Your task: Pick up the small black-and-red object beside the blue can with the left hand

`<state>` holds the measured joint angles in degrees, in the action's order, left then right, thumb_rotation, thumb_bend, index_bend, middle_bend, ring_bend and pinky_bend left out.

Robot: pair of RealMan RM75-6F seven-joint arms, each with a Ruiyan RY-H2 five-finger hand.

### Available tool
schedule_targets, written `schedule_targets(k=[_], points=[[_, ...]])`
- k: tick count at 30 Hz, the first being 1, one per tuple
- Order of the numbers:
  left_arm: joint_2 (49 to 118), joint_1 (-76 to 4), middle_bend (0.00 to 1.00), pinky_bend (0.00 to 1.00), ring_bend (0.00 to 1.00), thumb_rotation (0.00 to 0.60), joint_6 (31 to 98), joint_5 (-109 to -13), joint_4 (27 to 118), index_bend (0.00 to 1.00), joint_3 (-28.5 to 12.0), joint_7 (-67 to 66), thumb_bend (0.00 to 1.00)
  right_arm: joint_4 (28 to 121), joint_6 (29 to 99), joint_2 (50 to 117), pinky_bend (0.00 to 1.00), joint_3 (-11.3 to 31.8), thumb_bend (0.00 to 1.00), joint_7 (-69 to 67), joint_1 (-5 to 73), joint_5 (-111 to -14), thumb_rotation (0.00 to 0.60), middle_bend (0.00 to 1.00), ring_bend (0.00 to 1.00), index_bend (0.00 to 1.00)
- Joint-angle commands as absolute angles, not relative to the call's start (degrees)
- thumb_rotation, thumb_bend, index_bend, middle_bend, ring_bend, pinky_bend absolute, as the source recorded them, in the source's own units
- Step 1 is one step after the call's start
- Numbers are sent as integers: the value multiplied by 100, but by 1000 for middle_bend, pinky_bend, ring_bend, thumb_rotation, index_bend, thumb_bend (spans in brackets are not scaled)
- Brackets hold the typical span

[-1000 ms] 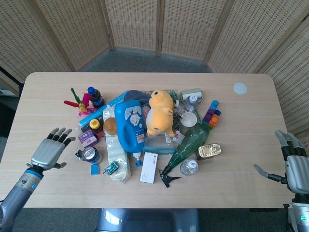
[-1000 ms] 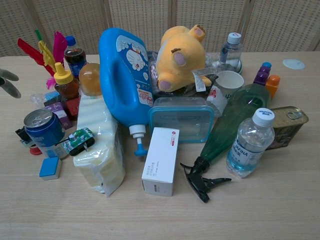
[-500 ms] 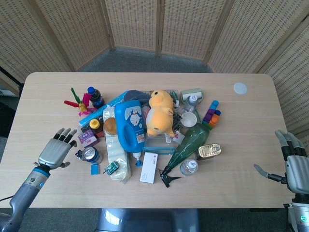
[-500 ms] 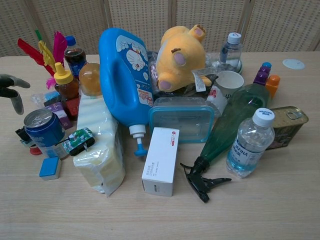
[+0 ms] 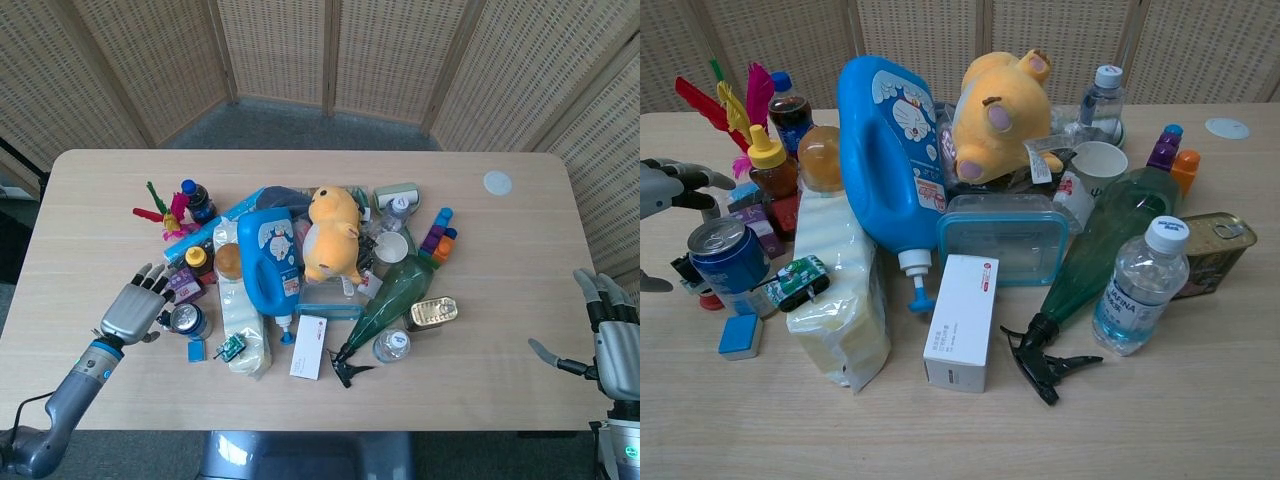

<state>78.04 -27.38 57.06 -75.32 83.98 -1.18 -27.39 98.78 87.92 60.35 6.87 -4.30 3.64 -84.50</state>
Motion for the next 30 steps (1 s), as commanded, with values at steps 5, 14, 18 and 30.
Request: schedule_targets(k=[5, 14, 18, 30], points=[[8096, -2830, 0, 0, 0, 600, 5614, -7487, 8116, 360, -96, -2731, 0, 9859, 8794, 6020, 0, 707, 0, -470, 355, -8408, 341, 0, 0, 0], [8279, -2852, 0, 0, 0, 600, 5636, -7517, 7912, 403, -53, -2610, 0, 9849, 8783, 6002, 0, 714, 0, -535, 353, -8396, 343, 0, 0, 0], [8327, -2850, 0, 0, 0, 600, 5695, -7560, 7833, 459, -35, -2620, 0, 9849, 8772, 6002, 0, 712, 0, -538, 356, -8395, 342, 0, 0, 0], [8455, -2870, 0, 0, 0, 600, 5751, -7565, 7608, 537, -17, -2721, 0, 9863, 8768, 6015, 0, 711, 0, -495, 359, -8395, 343, 0, 0, 0]])
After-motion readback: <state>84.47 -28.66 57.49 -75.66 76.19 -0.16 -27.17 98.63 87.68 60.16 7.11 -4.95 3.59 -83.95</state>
